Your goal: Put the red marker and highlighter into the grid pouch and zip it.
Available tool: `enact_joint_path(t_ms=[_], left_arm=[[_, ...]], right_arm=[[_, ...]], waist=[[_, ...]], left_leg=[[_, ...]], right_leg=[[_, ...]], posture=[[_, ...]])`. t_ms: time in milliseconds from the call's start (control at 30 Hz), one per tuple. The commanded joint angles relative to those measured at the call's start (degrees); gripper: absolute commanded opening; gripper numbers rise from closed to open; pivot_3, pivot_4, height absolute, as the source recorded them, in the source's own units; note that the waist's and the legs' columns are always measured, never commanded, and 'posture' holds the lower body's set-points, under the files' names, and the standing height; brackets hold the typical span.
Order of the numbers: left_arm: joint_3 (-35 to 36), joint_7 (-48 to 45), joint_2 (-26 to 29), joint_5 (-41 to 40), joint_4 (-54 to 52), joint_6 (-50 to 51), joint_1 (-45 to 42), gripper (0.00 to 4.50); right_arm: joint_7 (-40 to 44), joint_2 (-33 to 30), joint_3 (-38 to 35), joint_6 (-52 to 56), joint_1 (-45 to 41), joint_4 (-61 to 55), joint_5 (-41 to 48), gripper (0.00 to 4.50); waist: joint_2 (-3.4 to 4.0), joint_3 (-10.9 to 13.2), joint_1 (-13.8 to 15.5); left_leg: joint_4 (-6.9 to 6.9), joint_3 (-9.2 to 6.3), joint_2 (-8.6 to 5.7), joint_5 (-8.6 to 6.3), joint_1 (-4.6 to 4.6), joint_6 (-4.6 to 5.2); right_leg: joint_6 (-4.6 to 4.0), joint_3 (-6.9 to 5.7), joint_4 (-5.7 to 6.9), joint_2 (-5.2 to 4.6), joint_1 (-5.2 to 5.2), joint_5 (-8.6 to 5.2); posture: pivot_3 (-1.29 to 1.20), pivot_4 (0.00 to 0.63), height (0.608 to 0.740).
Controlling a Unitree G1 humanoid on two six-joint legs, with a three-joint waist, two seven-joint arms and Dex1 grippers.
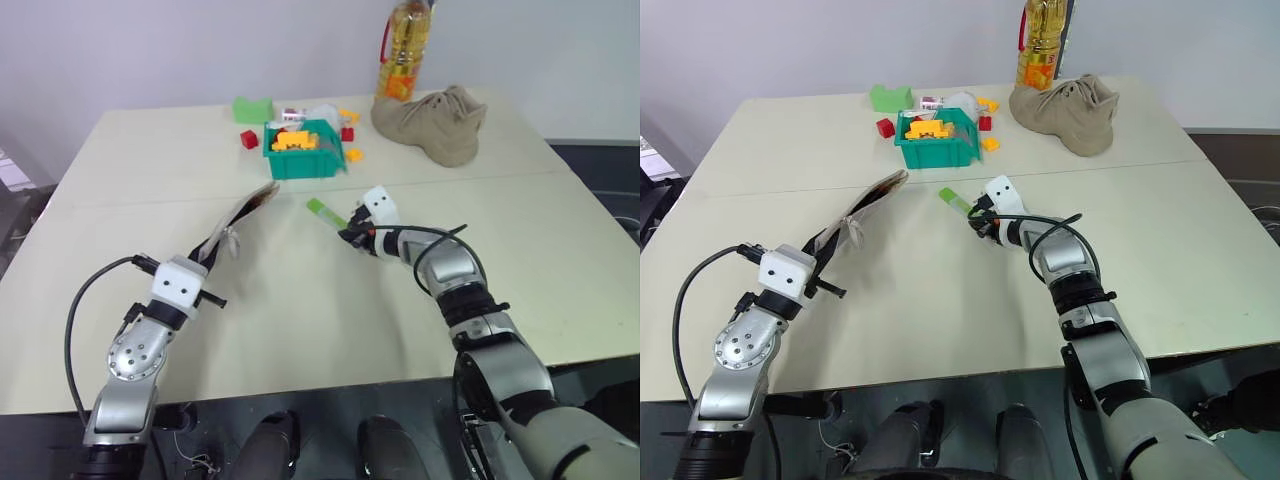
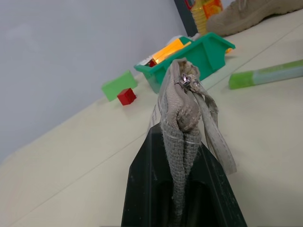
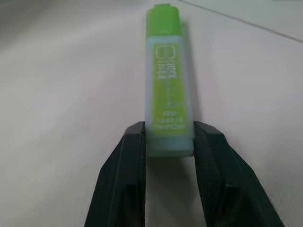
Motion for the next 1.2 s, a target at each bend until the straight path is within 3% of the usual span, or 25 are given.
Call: enact_joint_path(t_ms=[33,200,367,867,1067,1200], left_arm=[[0.0,-1.0,0.1,-1.8,-1.1,-1.3,-0.1,0.0],[-3.8,-5.3,-0.8,-4.8,-1.5,-1.3,-1.3,0.0],[-8.0,-7.6,-2.5,-5.4,-1.1,-1.0,-4.3,0.0],[-11.8,-10.1,-2.8,-4.2,-1.9,-1.7,-5.4,0.0],[-13.4,-16.2,1.9,-5.1,-4.0,-2.6,-4.5,0.0],[-14.0,-20.1,3.8,-8.2,-5.5,-0.8,-5.0,0.0]], right_arm=[[4.6,-5.7,2.2,-3.6,3.3,-13.1,-1.7,0.83],[12.9,-17.6,-2.1,-2.6,11.1,-33.1,3.2,0.83],[15.9,-23.1,-5.6,4.0,14.4,-41.5,8.2,0.83],[16.5,-25.7,-2.3,5.0,13.7,-43.2,8.3,0.83],[24.0,-31.6,5.6,-5.9,10.7,-44.6,1.6,0.83],[25.9,-30.0,9.2,-10.6,7.9,-44.8,-0.9,0.83]], waist=[[0.0,0.0,0.1],[0.0,0.0,0.1],[-0.01,0.0,0.0],[-0.01,0.0,0.1],[0.0,0.0,0.0],[0.0,0.0,0.0]], left_leg=[[0.01,-0.01,-0.02,0.0,-0.02,0.0],[0.03,-0.01,-0.02,0.0,-0.03,0.01],[0.11,-0.03,0.03,-0.01,0.04,0.01],[0.27,-0.02,0.01,-0.05,0.01,0.08],[0.26,-0.01,0.02,-0.05,0.0,0.08],[0.27,-0.02,0.02,-0.05,0.01,0.08]], right_leg=[[0.0,-0.01,0.0,-0.02,-0.01,0.0],[0.01,-0.02,0.0,-0.02,0.01,0.0],[0.01,-0.04,0.01,0.0,0.13,0.0],[0.01,-0.05,0.0,-0.02,0.17,0.0],[0.01,-0.06,-0.02,-0.01,0.16,-0.01],[0.01,-0.06,-0.03,-0.02,0.17,0.0]], posture=[[0.0,0.15,0.74],[0.0,0.15,0.74],[0.0,0.15,0.74],[0.0,0.15,0.74],[0.0,0.15,0.74],[0.0,0.15,0.74]])
